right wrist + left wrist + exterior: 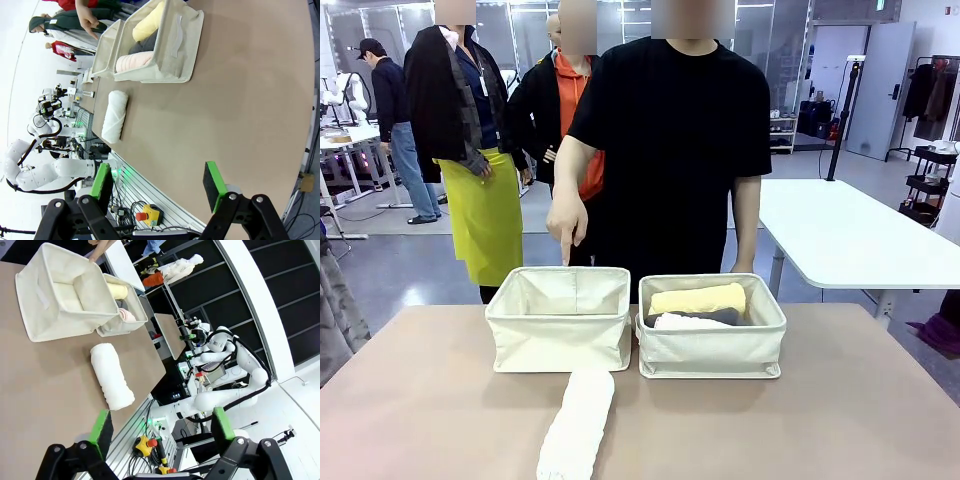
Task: Divide the towels into two baskets.
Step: Pick up one hotel-folded towel from the bottom of the table and place it in the Fabric basket indicated by the person.
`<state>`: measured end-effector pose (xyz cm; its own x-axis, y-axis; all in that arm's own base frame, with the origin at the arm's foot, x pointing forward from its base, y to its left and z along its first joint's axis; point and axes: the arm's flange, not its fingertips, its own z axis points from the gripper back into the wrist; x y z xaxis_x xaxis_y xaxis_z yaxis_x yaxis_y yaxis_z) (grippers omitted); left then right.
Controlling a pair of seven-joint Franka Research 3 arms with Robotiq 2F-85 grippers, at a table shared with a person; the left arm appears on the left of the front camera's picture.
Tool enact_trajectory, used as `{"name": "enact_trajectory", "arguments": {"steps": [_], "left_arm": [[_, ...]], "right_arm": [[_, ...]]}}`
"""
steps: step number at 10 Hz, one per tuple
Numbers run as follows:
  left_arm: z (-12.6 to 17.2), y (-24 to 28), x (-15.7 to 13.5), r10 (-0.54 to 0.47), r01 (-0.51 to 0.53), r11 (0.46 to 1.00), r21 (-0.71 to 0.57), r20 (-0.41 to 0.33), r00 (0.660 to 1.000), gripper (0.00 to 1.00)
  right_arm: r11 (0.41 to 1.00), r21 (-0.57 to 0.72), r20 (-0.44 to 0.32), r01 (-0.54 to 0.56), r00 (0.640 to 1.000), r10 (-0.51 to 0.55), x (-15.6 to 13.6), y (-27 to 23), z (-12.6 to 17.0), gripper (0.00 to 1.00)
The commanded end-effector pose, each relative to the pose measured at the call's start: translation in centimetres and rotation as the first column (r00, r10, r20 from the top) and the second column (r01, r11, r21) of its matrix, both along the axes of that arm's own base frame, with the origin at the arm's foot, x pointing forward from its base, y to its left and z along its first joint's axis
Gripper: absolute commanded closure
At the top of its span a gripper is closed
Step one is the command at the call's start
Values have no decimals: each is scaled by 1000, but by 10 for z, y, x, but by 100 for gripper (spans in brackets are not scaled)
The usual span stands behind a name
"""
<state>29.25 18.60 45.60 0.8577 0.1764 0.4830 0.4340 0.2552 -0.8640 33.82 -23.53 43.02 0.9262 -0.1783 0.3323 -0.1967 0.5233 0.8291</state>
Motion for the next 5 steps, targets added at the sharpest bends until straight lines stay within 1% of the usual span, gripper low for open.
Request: {"name": "enact_trajectory", "arguments": {"steps": [1,2,3,4,5], "left_arm": [[2,-1,-7,-8,9,1000,-5,15,1000,0],[2,-1,-7,-8,9,1000,-5,15,1000,0],[0,0,0,0,0,1000,0,0,1000,0],[13,-14,12,-62,62,998,12,15,998,0],[34,-39,25,-109,111,992,66,-30,994,0]], "right_arm": [[1000,12,-18,11,1000,-10,-3,3,4,8],[1000,12,-18,11,1000,-10,-3,3,4,8],[1000,12,-18,11,1000,-10,-3,3,4,8],[1000,12,-18,11,1000,-10,-3,3,4,8],[1000,12,-18,11,1000,-10,-3,3,4,8]]}}
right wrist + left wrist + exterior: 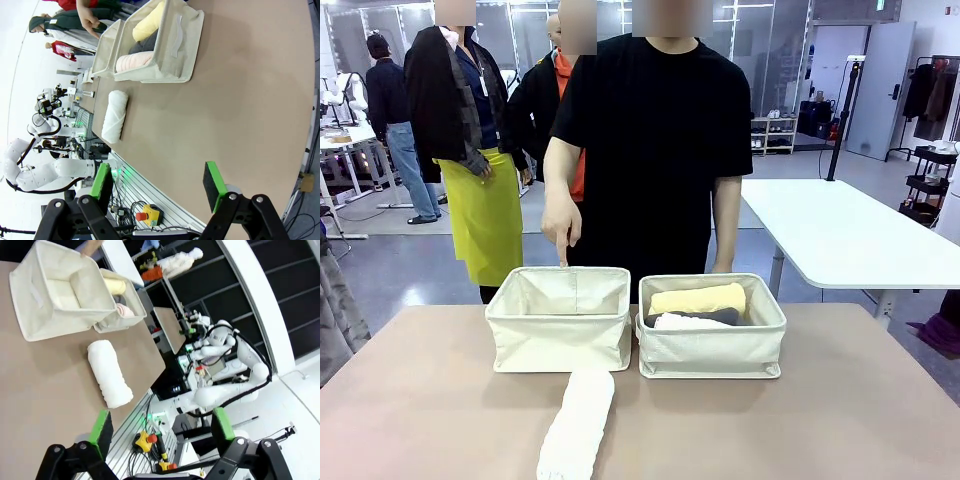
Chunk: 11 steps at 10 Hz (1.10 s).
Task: Divide the towels into two baskets.
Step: Pick up one hotel-folded towel from the bottom of the table and place it in the Fabric basket indicated by the person.
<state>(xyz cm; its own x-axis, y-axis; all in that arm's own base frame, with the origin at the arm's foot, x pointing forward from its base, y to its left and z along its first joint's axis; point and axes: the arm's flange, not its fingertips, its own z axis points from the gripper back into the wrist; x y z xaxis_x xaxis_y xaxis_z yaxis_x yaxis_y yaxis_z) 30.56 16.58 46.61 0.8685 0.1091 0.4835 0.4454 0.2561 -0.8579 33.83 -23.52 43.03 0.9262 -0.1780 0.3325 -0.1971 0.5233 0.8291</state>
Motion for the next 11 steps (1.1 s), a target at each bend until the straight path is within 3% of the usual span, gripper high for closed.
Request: {"name": "enact_trajectory", "arguments": {"steps": [1,2,3,5,8,9,10,11], "left_arm": [[50,-54,27,-85,96,991,95,-113,990,0],[67,-81,37,-128,152,975,165,-144,981,0],[80,-108,58,-168,227,949,221,-258,952,0],[101,-160,83,-241,342,882,325,-313,919,0],[88,-247,89,-136,410,770,488,-502,854,0],[78,-271,82,-89,404,738,540,-516,852,0],[65,-297,72,7,336,675,657,-461,887,0],[51,-315,63,69,297,641,708,-439,896,0]], "right_arm": [[1000,13,-18,11,1000,-11,-3,2,4,8],[1000,13,-18,11,1000,-11,-3,2,4,8],[1000,13,-18,11,1000,-11,-3,2,4,8],[1000,13,-18,11,1000,-11,-3,2,4,8],[1000,13,-18,11,1000,-11,-3,2,4,8],[1000,13,-18,11,1000,-11,-3,2,4,8],[1000,13,-18,11,1000,-11,-3,2,4,8],[1000,13,-18,11,1000,-11,-3,2,4,8]]}}
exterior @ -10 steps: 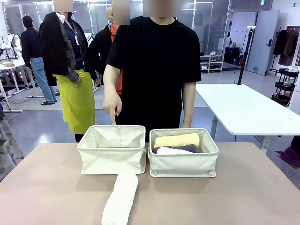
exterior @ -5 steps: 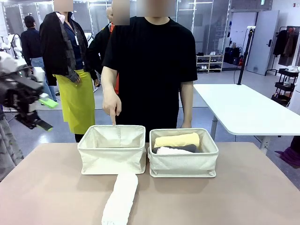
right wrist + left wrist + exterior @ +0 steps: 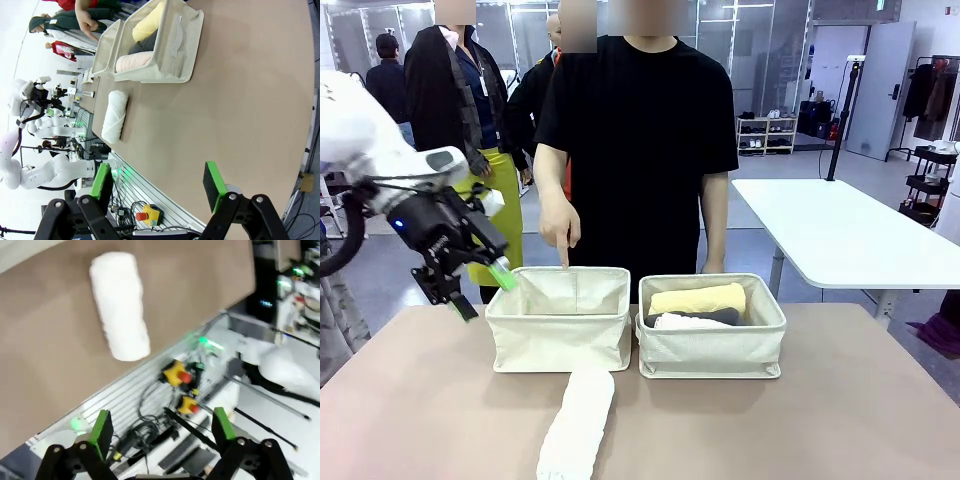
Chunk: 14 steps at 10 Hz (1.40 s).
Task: Divide the towels into two baskets.
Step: Pick up one hotel-folded towel from the bottom of the table and place it in the Fabric basket indicated by the person.
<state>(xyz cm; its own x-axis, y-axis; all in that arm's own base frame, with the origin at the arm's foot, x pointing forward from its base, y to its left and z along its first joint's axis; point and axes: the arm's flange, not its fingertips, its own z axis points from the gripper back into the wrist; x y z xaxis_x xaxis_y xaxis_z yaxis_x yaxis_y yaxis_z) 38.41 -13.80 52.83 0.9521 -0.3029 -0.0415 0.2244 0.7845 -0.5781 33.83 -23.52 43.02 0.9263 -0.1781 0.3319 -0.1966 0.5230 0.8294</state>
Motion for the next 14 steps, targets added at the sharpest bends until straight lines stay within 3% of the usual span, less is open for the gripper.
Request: {"name": "enact_trajectory", "arguments": {"steps": [1,3,4,8,9,12,14], "left_arm": [[-25,-28,-24,77,-96,984,147,132,988,0],[-41,-47,-36,11,-33,989,147,145,989,0],[-25,-35,-20,18,-31,992,124,103,994,0],[-32,-37,-23,22,-35,993,110,119,993,0],[-39,-60,-26,43,-80,969,235,157,987,0],[-64,-91,-40,136,-173,950,260,156,978,0],[-89,-110,-47,131,-191,917,351,187,974,0]], "right_arm": [[1000,12,-18,11,1000,-11,-3,3,4,8],[1000,12,-18,11,1000,-11,-3,3,4,8],[1000,12,-18,11,1000,-11,-3,3,4,8],[1000,12,-18,11,1000,-11,-3,3,4,8],[1000,12,-18,11,1000,-11,-3,3,4,8],[1000,12,-18,11,1000,-11,-3,3,4,8],[1000,12,-18,11,1000,-11,-3,3,4,8]]}}
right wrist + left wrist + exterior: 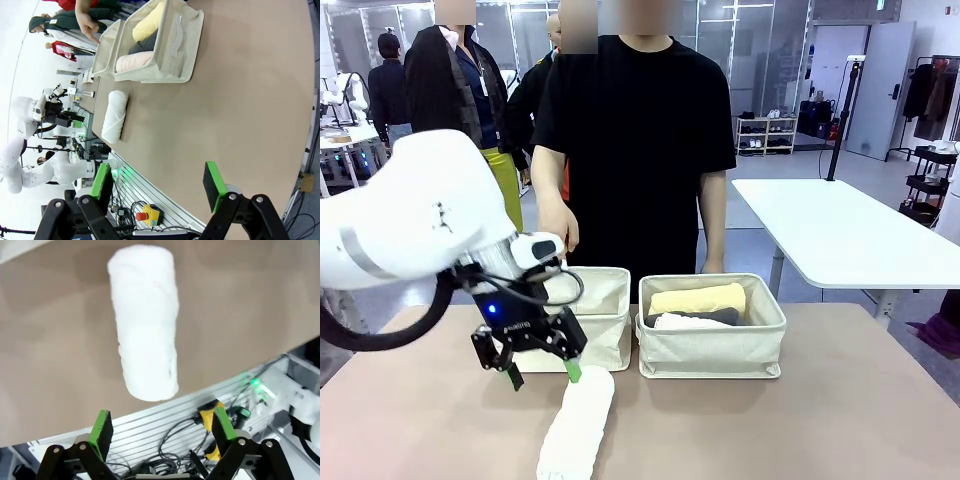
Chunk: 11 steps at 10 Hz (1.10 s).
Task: Divide the towels into two baskets.
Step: Pick up one hotel-folded towel from the bottom of the table and place it in the Fabric basket indicated by the person.
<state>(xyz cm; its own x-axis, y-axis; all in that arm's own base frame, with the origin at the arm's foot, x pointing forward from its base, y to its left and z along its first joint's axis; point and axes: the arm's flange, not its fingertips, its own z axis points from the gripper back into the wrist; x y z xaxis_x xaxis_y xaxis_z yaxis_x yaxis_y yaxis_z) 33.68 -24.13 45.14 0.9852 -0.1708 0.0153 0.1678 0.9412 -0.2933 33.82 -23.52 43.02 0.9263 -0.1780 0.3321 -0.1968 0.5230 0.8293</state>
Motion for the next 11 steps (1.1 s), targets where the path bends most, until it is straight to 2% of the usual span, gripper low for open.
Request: {"name": "enact_trajectory", "arguments": {"steps": [1,2,4,5,7,11], "left_arm": [[-22,-18,-4,-16,11,997,76,68,998,0],[-29,-24,-7,-29,18,994,105,107,994,0],[-47,-36,-9,-40,22,990,137,125,991,0],[-55,-41,-9,-22,6,992,128,120,993,0],[-69,-51,-6,18,-46,987,156,175,984,0],[-93,-54,3,50,-89,982,168,225,973,0]], "right_arm": [[1000,12,-18,11,1000,-11,-3,2,4,8],[1000,12,-18,11,1000,-11,-3,2,4,8],[1000,12,-18,11,1000,-11,-3,2,4,8],[1000,12,-18,11,1000,-11,-3,2,4,8],[1000,12,-18,11,1000,-11,-3,2,4,8],[1000,12,-18,11,1000,-11,-3,2,4,8]]}}
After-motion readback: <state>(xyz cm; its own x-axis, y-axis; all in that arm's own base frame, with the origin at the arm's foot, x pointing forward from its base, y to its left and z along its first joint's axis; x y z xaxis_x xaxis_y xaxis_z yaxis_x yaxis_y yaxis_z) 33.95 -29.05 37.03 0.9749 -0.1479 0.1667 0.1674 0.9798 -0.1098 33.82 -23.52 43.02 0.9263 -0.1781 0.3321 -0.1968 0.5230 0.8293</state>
